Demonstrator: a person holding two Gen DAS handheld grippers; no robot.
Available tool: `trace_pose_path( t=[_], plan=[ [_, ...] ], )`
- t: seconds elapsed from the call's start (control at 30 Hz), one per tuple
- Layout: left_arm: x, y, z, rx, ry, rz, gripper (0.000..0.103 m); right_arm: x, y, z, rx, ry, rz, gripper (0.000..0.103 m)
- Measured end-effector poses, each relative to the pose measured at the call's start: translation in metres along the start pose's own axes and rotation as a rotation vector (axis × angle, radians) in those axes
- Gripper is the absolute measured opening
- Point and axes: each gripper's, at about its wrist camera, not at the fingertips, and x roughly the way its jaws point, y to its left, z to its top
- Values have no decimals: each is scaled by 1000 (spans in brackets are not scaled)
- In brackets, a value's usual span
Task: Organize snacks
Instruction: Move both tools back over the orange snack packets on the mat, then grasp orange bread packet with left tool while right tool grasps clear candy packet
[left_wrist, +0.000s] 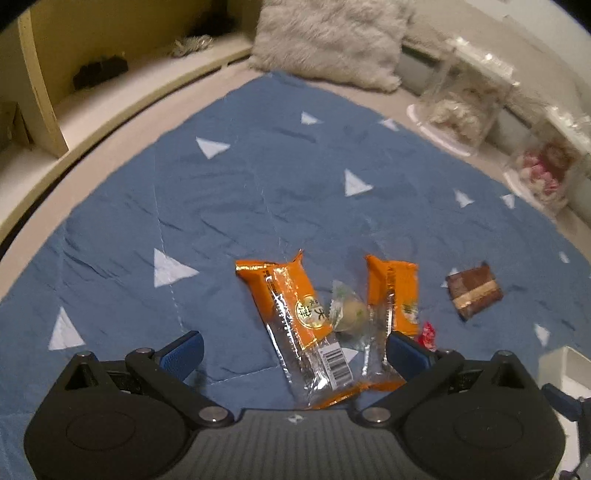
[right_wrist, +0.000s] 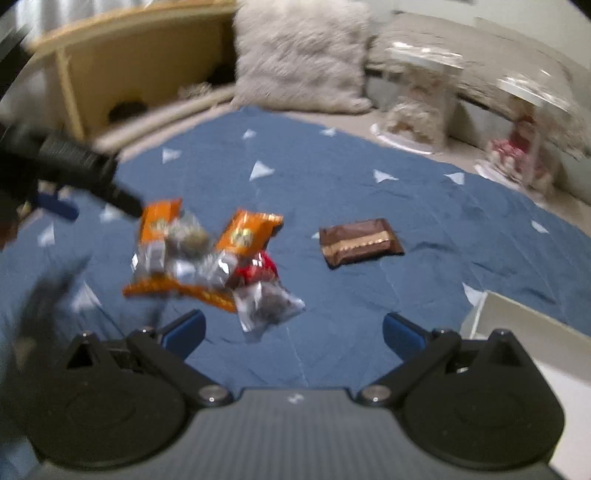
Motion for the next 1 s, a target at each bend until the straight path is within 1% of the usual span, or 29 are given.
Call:
trace_pose_path(
  t=[0.07,0.1,0.17,0.27,0.33,0.43,0.5,0.53,0.63,0.77,0.9,1.0],
  plan=[
    [9,-6,0,28,15,16,103,7,0,1,-44,24,3,103],
    [13,-8,0,45,21,23,103,10,-2,3,-53,33,19,102],
    [20,-11,-2,74,32,38,103,18,-6,6,-58,35,80,97],
    [27,-12,-4,93,40,51,103,31,-12,9,-24,21,168,91],
    [31,-13,-4,108,42,48,103,41,-12,10,-13,27,199,90],
    [39,-15,-5,142,53,83,103,56,-5,12,-29,52,214,89],
    [43,-16,-6,174,61,104,103,63,-1,15,-39,59,225,84],
    [44,-16,-6,184,64,102,103,66,3,15,-51,56,218,79],
    [42,-13,-8,191,71,117,103,77,15,18,-108,52,190,78],
    [36,-13,-10,228,114,159,103,87,22,18,-126,79,184,78],
    [29,-6,-15,284,136,198,103,80,23,22,-149,116,227,78],
    [25,4,-14,273,147,199,103,68,22,24,-138,128,281,78]
  ],
)
